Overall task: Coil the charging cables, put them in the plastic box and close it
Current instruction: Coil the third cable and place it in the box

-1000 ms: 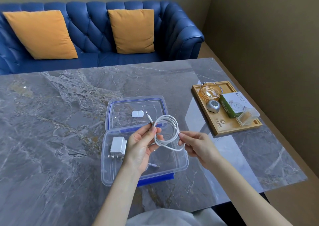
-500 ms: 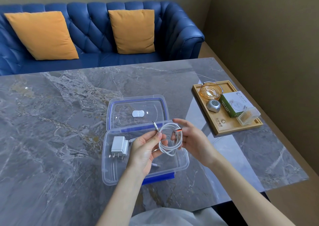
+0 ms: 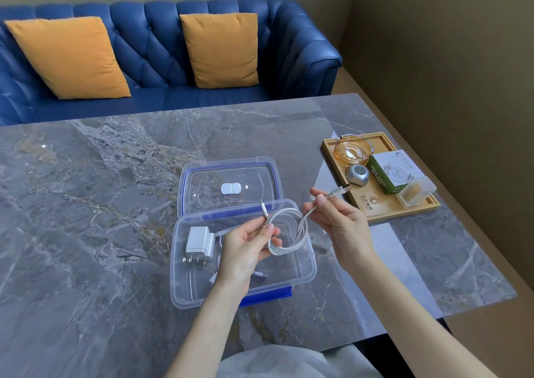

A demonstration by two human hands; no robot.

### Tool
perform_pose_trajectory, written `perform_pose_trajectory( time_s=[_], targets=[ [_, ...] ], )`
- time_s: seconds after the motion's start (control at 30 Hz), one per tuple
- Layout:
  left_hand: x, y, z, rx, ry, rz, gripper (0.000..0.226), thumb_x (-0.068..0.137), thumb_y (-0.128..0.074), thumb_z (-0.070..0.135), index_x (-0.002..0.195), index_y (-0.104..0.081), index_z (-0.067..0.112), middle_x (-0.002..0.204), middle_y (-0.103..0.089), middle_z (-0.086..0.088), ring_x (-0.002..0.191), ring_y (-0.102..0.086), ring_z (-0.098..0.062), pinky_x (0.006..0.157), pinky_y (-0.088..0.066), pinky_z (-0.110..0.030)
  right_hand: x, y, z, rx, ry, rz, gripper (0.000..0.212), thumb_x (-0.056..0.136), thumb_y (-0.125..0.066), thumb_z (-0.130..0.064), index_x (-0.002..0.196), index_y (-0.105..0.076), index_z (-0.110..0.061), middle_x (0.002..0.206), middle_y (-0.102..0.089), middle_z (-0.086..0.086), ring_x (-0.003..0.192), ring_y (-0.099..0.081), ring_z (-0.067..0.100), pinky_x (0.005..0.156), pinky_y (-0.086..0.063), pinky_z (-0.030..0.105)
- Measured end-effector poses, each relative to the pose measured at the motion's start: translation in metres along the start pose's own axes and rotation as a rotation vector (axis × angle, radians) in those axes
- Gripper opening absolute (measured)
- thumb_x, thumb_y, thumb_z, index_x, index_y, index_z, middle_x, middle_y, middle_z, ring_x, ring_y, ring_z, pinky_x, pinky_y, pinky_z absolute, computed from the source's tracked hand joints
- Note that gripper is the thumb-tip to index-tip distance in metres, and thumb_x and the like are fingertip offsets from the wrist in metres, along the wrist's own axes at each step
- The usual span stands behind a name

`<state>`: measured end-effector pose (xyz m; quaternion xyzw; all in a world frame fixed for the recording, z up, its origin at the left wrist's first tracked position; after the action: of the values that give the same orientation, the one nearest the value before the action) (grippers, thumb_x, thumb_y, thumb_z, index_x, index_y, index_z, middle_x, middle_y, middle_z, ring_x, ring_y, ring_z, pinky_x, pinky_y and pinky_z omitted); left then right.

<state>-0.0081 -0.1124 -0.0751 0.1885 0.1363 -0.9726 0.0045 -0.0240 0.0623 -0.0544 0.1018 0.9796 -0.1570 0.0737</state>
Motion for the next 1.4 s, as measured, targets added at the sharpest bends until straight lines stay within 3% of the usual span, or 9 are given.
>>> perform_pose_trajectory(
  time_s=[0.13,0.27,0.37,0.5,0.77,0.93,1.1,1.27,1.4],
  targets=[
    [-0.001,-0.006,0.007,0.057,-0.071,-0.046,0.022,0.086,-0.056,0.003,0.090,-0.067,0.022,0.061,-0.069,0.006,0.053,-0.062,-0.006,0.058,-0.056,-0.019,0.003,0.014,-0.002,-0.105,-0.013,0.122,0.013,0.082,-0.064,-0.004,0.092,-0.057,-0.008,0.058,-0.071,0.005,0.051,-0.066,0.013,0.055,-0.057,0.023],
    [0.001,-0.007,0.009,0.256,-0.159,-0.086,0.022,0.087,-0.057,0.006,0.096,-0.067,0.023,0.061,-0.070,0.011,0.051,-0.058,-0.002,0.057,-0.048,-0.014,0.007,0.003,-0.009,-0.675,0.036,-0.052,0.004,0.083,-0.065,-0.005,0.081,-0.068,-0.006,0.053,-0.066,-0.001,0.033,-0.047,0.003,0.039,-0.037,0.010],
    [0.000,-0.014,0.007,0.370,-0.198,-0.162,0.026,0.086,-0.057,0.004,0.107,-0.066,0.018,0.061,-0.070,0.013,0.052,-0.058,-0.001,0.065,-0.049,-0.013,0.009,-0.018,-0.003,-1.164,0.106,-0.298,0.016,0.087,-0.059,-0.011,0.097,-0.072,-0.010,0.067,-0.069,0.005,0.049,-0.058,0.001,0.051,-0.040,0.007],
    [-0.001,-0.018,0.004,0.444,-0.217,-0.175,0.031,0.087,-0.057,0.007,0.097,-0.063,0.035,0.058,-0.069,0.013,0.054,-0.059,0.000,0.071,-0.050,-0.013,0.008,-0.037,0.017,-1.471,0.094,-0.589,0.029,0.087,-0.053,-0.004,0.105,-0.071,-0.018,0.084,-0.073,0.010,0.074,-0.067,0.022,0.072,-0.054,0.035],
    [0.000,-0.015,-0.002,0.637,-0.226,-0.129,0.019,0.090,-0.054,0.011,0.101,-0.069,0.014,0.061,-0.063,0.004,0.046,-0.061,-0.002,0.053,-0.049,-0.013,0.005,-0.041,0.029,-1.478,-0.006,-0.777,0.024,0.081,-0.061,-0.005,0.099,-0.073,-0.016,0.092,-0.073,0.006,0.074,-0.060,0.016,0.067,-0.049,0.021],
    [-0.002,-0.018,0.002,0.870,-0.293,-0.158,0.018,0.092,-0.051,0.017,0.096,-0.068,0.013,0.064,-0.064,0.002,0.054,-0.064,-0.005,0.058,-0.047,-0.010,0.002,-0.034,0.036,-1.272,-0.155,-0.819,0.027,0.077,-0.061,-0.001,0.092,-0.076,-0.018,0.046,-0.053,-0.010,0.039,-0.040,0.008,0.046,-0.035,0.011],
    [0.010,-0.010,-0.016,0.471,-0.069,-0.176,0.017,0.089,-0.054,0.005,0.101,-0.065,0.002,0.084,-0.071,-0.010,0.063,-0.070,-0.008,0.057,-0.056,-0.020,-0.005,-0.026,0.043,-0.895,-0.293,-0.778,0.021,0.087,-0.058,-0.005,0.099,-0.074,-0.014,0.060,-0.058,0.009,0.046,-0.050,0.010,0.049,-0.047,0.016],
    [0.016,0.009,-0.031,0.258,0.047,-0.084,0.013,0.086,-0.058,0.003,0.091,-0.069,0.008,0.065,-0.074,0.003,0.061,-0.071,-0.012,0.061,-0.060,-0.028,-0.003,-0.014,0.049,-0.590,-0.452,-0.615,0.029,0.095,-0.044,-0.003,0.119,-0.059,-0.003,0.096,-0.066,0.015,0.087,-0.064,0.022,0.083,-0.057,0.030],
    [0.018,0.017,-0.037,0.080,0.113,-0.027,0.013,0.084,-0.059,0.000,0.085,-0.070,0.007,0.063,-0.073,-0.003,0.056,-0.069,-0.012,0.057,-0.058,-0.022,-0.006,-0.019,0.052,-0.549,-0.431,-0.549,0.033,0.090,-0.053,-0.003,0.123,-0.054,-0.006,0.106,-0.066,0.018,0.091,-0.065,0.023,0.077,-0.056,0.023]
  ],
)
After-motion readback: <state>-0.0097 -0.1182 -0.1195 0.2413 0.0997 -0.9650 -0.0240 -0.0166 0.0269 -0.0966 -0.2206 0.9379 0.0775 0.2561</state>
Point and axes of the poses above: each hand's wrist, its own x-axis towards the middle knuckle, its own y-axis out of the back of the hand, z = x × y, the point moved 9 cm from there along x, towards the middle knuckle
